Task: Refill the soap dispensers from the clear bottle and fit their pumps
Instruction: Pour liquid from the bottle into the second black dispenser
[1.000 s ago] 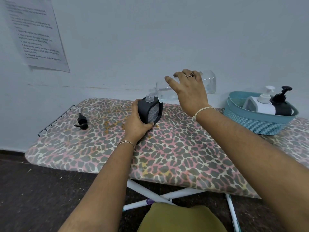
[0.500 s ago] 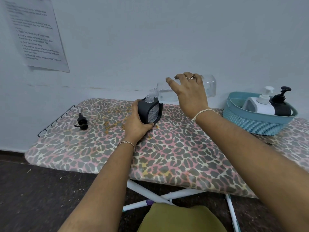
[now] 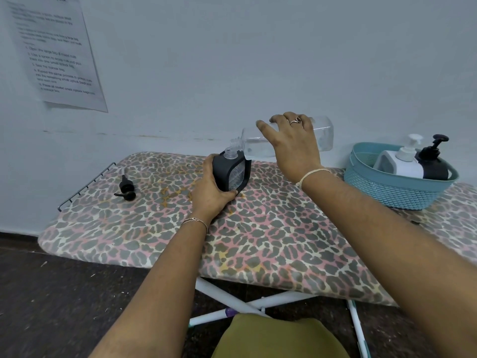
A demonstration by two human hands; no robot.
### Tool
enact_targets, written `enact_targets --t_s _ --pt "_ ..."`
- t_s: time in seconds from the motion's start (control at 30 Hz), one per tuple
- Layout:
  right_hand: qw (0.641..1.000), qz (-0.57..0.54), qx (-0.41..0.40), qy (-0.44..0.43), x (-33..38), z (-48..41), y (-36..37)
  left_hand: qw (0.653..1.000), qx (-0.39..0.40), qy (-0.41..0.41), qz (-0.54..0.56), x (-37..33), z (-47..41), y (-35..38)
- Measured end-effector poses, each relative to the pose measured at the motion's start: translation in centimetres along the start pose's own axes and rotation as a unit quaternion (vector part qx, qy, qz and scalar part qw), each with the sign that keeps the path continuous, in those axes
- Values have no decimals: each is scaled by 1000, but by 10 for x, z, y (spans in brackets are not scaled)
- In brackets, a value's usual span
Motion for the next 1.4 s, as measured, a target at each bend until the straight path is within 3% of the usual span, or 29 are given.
enact_targets --t_s 0.37,0.57,0.7,0.83,1.13,1.4 --pt "999 -32 10 30 -2 7 7 1000 -1 2 14 -1 1 0" --pt "987 -117 53 93 -11 20 28 1000 -2 7 14 -1 1 0" --pt "952 -238 60 185 -16 32 45 1000 -2 7 14 -1 1 -1" --pt "884 -372 52 279 -19 38 56 1000 -3 6 13 -1 1 -1" --pt "798 -469 -6 380 -22 44 60 1000 -3 0 13 -1 1 0" --pt "757 -503 2 417 -14 57 75 1000 1 0 9 -2 2 0"
Point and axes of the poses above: each hand's wrist, its own z-axis away from the middle knuckle, its own y-axis out of the palm, x = y × z, the point moved 5 cm from there along -z, towards the middle knuckle, and after that the axes turned 4 degrees about z, right-handed, at the moved point
